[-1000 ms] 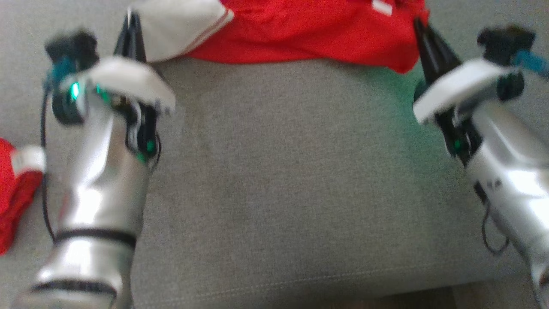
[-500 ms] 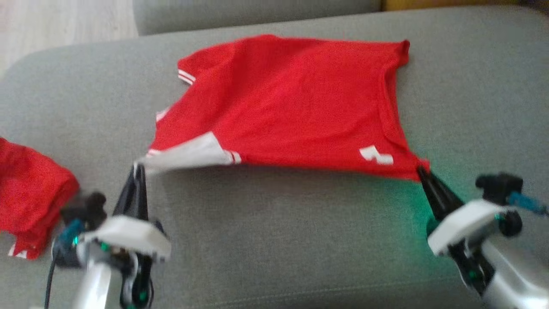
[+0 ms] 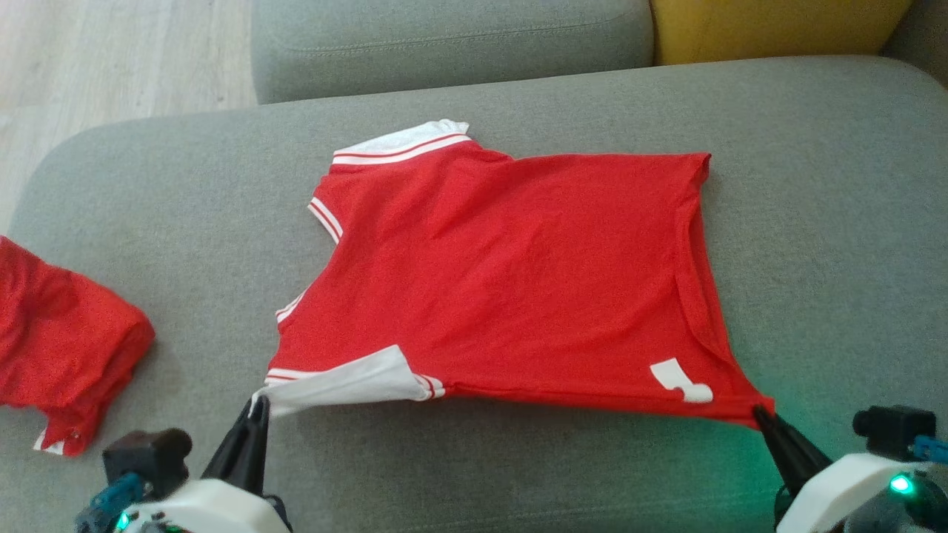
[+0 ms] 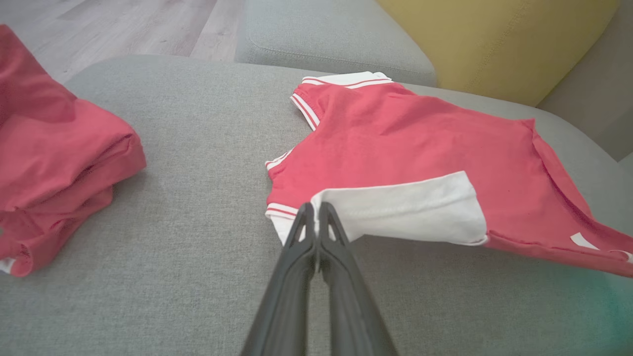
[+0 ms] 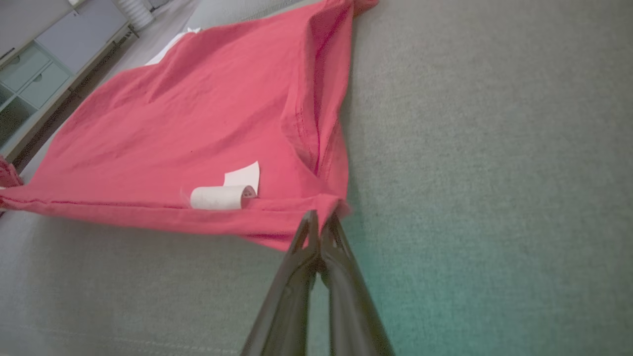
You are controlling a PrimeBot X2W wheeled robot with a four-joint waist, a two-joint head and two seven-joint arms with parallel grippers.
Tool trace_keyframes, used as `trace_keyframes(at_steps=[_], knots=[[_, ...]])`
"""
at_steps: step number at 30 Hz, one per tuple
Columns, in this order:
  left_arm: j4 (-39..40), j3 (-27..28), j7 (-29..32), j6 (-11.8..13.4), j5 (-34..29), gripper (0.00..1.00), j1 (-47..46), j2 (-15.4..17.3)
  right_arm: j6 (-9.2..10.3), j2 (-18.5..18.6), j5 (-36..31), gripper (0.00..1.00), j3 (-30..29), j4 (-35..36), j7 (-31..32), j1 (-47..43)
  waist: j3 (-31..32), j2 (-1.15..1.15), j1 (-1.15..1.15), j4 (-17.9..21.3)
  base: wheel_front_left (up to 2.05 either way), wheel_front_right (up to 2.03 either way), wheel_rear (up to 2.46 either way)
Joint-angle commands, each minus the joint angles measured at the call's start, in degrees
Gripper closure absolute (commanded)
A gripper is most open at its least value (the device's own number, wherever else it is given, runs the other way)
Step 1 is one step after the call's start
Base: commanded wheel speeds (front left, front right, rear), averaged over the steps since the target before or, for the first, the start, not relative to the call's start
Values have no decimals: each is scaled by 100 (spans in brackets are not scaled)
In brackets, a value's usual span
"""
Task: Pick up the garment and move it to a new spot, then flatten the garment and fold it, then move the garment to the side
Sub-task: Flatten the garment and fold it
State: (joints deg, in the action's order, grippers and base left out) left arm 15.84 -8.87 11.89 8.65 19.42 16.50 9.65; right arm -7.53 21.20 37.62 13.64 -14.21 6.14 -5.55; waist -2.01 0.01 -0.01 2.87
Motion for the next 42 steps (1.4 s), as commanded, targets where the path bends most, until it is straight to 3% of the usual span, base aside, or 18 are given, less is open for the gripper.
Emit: trace_keyframes(at_steps=[1, 7, 13, 24, 25, 26, 27, 33, 38, 42], knots=[[259, 178, 20, 40, 1, 100, -227, 81, 4, 83, -102, 100, -37, 246, 67, 62, -5, -1, 1, 6, 0, 0, 0], [55, 139, 338, -167, 58, 100, -651, 320, 4, -457, -681, 100, -692, 1004, 1031, -154, -158, -1, 1, 56, 0, 0, 0], [-692, 44, 498, -526, 140, 100, -1680, 496, 4, -736, -910, 100, -917, 1101, 1532, 382, -517, -1, 1, 166, 0, 0, 0], [-2162, -6, 34, -974, 271, 100, -3478, 421, 4, -682, -811, 100, -657, 226, 1178, 1773, -1138, -1, 1, 288, 0, 0, 0], [-2287, -27, -52, -1025, 272, 81, -3589, 406, 4, -679, -783, 100, -617, 131, 1118, 1856, -1171, -1, 1, 285, 0, 0, 0], [-2414, -44, -157, -1076, 282, 11, -3688, 380, 4, -675, -758, 74, -574, 57, 1028, 1934, -1205, -1, 1, 284, 0, 0, 0], [-2545, -49, -287, -1116, 293, 0, -3779, 350, 4, -669, -737, 4, -535, -25, 949, 1992, -1234, -1, 1, 282, 0, 0, 0], [-3059, 13, -1198, -1008, 206, 0, -3822, 152, 4, -601, -797, 0, -354, -187, 102, 2086, -1270, -1, 1, 279, 0, 0, 0], [-2864, 58, -2208, -508, -260, 0, -3496, 79, 4, -509, -1280, 0, -422, 165, -902, 1872, -1167, -1, 1, 232, 0, 0, 0], [-2561, 61, -2469, -249, -485, 0, -3254, 51, 4, -544, -1555, 0, -538, 523, -1209, 1640, -1069, -1, 1, 191, 0, 0, 0]])
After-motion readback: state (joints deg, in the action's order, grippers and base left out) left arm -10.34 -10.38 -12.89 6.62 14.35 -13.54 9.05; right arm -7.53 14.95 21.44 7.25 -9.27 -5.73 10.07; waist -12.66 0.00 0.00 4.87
